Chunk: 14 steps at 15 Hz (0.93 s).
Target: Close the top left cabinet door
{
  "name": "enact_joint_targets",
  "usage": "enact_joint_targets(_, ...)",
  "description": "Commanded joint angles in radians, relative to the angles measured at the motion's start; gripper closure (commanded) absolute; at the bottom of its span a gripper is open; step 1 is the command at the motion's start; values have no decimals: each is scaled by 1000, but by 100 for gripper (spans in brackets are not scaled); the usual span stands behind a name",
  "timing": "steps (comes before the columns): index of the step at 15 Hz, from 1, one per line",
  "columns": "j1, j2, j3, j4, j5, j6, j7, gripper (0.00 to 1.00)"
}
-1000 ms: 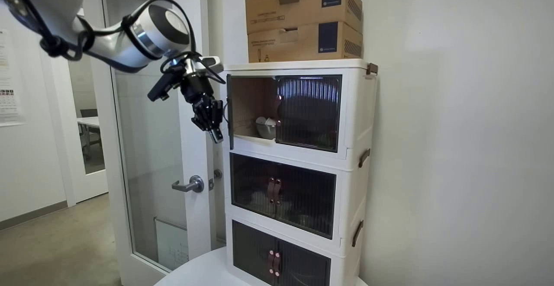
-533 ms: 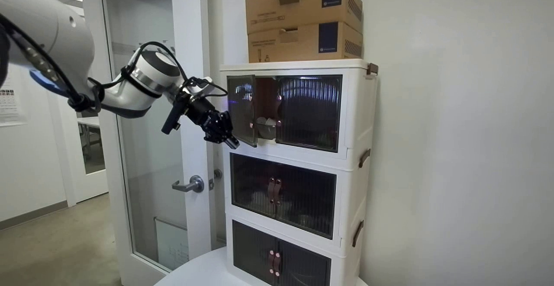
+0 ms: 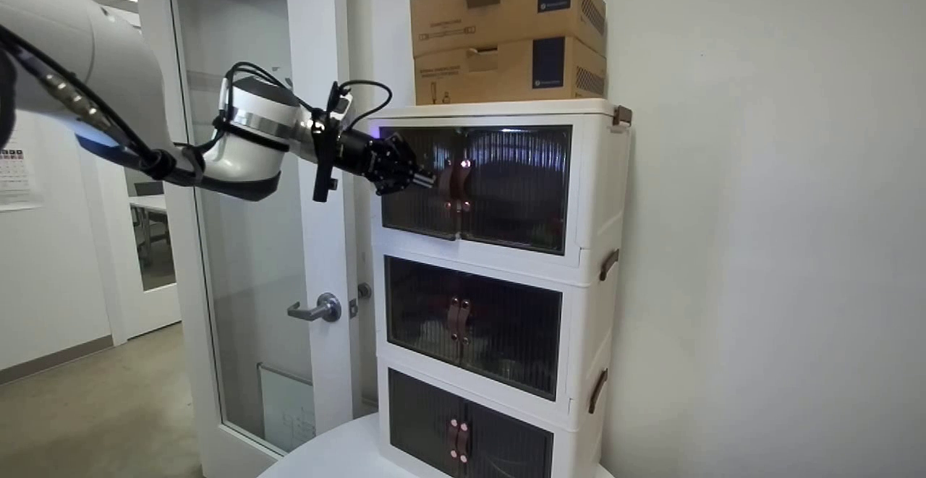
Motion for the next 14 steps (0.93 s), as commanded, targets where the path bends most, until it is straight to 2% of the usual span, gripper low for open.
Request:
enact_joint_targets(1, -23, -7, -43, 14, -106, 164, -60, 94)
enact_joint_targets(6, -64, -22, -10, 14, -70, 223, -126, 94)
enact_joint_targets(14, -187, -83, 157, -10, 173, 288, -184, 94)
